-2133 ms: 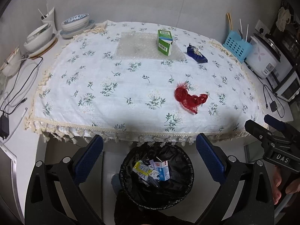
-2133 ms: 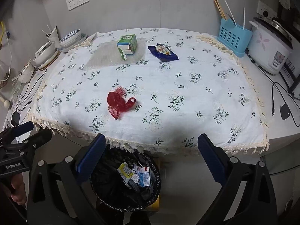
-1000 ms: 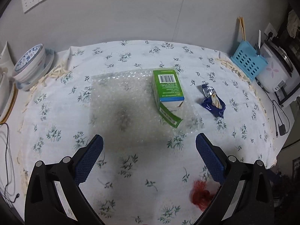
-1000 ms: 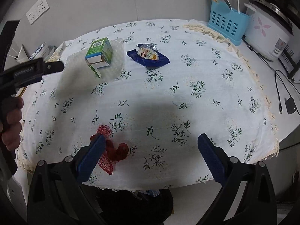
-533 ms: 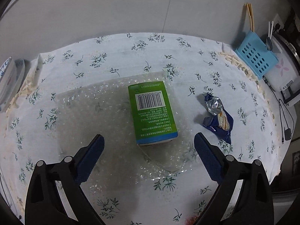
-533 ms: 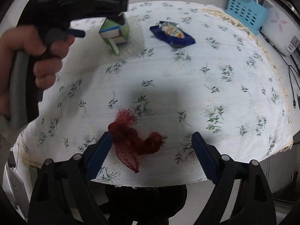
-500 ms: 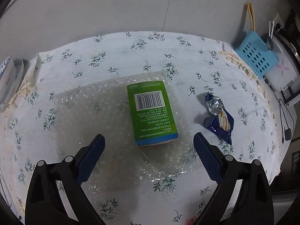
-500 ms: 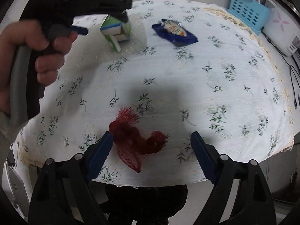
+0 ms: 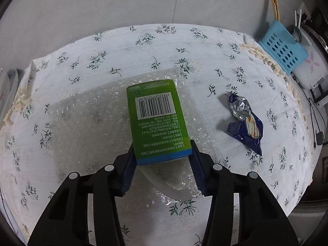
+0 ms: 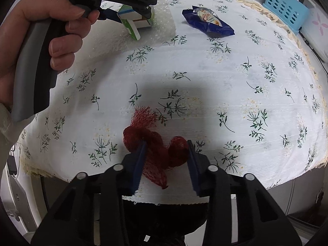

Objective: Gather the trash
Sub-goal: 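Grasp the green carton with the left tool while the right tool grasps the red mesh bag, then carry the green carton and red mesh bag with both tools toward the black bin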

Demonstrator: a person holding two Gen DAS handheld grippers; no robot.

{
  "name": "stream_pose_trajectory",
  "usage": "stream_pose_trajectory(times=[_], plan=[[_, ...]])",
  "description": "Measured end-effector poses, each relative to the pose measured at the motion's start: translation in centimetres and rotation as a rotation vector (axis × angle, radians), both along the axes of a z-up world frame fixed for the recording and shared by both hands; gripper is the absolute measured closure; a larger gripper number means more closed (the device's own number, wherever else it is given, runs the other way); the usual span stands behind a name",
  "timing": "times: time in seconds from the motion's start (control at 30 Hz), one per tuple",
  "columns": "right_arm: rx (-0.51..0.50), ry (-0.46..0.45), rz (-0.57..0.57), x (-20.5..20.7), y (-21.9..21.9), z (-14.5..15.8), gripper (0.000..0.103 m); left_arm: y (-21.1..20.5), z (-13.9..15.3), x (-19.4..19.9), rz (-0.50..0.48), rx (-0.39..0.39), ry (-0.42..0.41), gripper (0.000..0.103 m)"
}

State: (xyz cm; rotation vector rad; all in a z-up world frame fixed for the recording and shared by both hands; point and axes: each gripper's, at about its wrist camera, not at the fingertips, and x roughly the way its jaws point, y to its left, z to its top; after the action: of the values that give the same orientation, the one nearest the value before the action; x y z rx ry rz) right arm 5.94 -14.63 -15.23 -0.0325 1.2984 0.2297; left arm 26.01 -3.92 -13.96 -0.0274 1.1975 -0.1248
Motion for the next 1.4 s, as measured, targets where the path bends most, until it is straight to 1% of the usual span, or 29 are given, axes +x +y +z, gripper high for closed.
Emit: stream_pose_trajectory(times=[0.03, 0.13, 0.3, 0.67, 0.87, 1.07, 1.4], plan=[[0.004, 0.002, 0.002, 0.0, 0.0, 0.0, 0.075, 0.0, 0.0, 0.0, 0.0, 0.003, 0.0, 0.056], [0.01, 0.003, 0.003, 0.0, 0.2, -0.1, 0.082, 0.1, 0.1, -0.1, 0.0, 0.007, -0.003, 0.057], [0.015, -0.004, 0.001, 0.0, 0.1, 0.1, 0.087, 0.7, 0.5, -0.7, -0.001, 0.013, -0.017, 0.057], [0.037, -0.036, -0.016, -0.3, -1.2, 1.5, 0.087, 1.6, 1.7, -3.0, 0.007, 0.033, -0.036, 0.057], [0.038, -0.062, -0.028, -1.1, -2.3, 2.5, 0.087, 1.8, 3.0, -4.8, 0.011, 0.043, -0.054, 0.057], [0.04, -0.083, -0.048, -1.6, -4.0, 3.3, 0.087, 2.1, 4.2, -6.7, 0.021, 0.045, -0.068, 0.057], [0.038, -0.119, -0.053, -2.5, -5.2, 4.7, 0.087, 2.5, 5.4, -10.1, 0.041, 0.038, -0.076, 0.057]])
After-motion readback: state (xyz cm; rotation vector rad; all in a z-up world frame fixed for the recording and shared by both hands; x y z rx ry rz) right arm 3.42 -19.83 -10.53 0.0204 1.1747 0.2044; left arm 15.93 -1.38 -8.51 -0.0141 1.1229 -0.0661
